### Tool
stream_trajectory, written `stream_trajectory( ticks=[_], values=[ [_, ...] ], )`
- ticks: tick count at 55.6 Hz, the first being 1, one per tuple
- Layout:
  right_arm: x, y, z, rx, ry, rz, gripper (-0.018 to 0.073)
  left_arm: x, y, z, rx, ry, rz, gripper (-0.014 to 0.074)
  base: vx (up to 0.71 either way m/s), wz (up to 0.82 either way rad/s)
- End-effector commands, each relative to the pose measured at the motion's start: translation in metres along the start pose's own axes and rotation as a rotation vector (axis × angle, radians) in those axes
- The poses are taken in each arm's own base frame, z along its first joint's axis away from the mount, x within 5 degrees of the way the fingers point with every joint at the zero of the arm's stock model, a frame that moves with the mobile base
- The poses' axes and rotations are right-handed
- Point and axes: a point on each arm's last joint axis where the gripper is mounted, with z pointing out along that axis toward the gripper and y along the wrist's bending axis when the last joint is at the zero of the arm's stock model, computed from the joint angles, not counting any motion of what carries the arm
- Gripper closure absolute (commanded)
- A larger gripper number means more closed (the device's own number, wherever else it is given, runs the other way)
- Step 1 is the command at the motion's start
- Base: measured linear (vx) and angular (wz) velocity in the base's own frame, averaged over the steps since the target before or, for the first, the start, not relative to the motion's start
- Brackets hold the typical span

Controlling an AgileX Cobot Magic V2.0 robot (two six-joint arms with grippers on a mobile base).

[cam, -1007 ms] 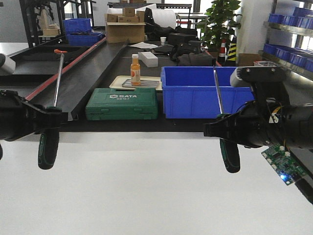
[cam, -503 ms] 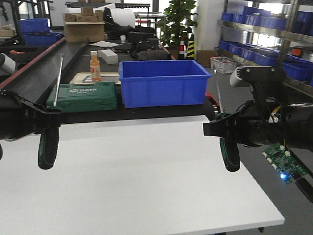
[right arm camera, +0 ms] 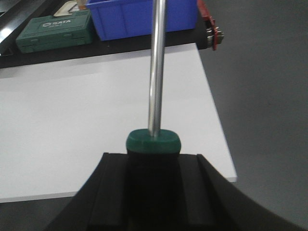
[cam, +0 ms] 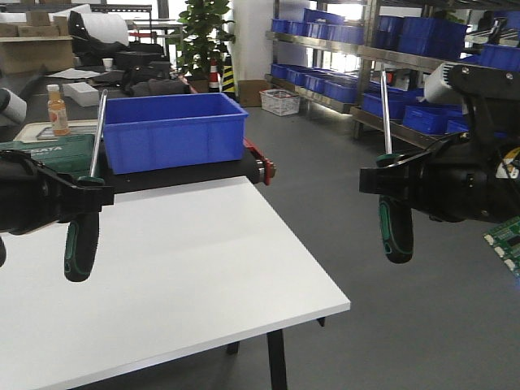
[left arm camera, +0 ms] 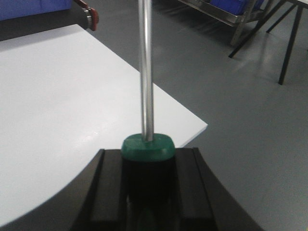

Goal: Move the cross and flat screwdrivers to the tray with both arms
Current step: 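Hold both screwdrivers upright while the base turns away from the table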

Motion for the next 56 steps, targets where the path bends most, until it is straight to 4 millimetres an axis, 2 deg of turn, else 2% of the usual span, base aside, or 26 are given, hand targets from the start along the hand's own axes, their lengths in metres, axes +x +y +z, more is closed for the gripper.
stream_trajectory(
  ticks=[1, 11, 56],
  values=[
    [-0.027, 0.0011, -0.0271, 0.014, -0.177, -0.058, 0.0567, -0.0197, -0.0067, -0.0175, -0.005, -0.13, -0.017, 0.0595, -0.16, -0.38],
    [-0.0295, 0.0009, -0.0344, 0.024, -0.196, -0.079, 0.0567, -0.0197, -0.0067, -0.0175, -0.005, -0.13, -0.017, 0.0595, -0.15, -0.36],
    [-0.0292, 0.0009, -0.0343, 0.024, -0.192, -0.078, 0.0567, -0.0197, -0.0067, -0.0175, -0.005, -0.13, -0.017, 0.0594, -0.09, -0.34]
  ],
)
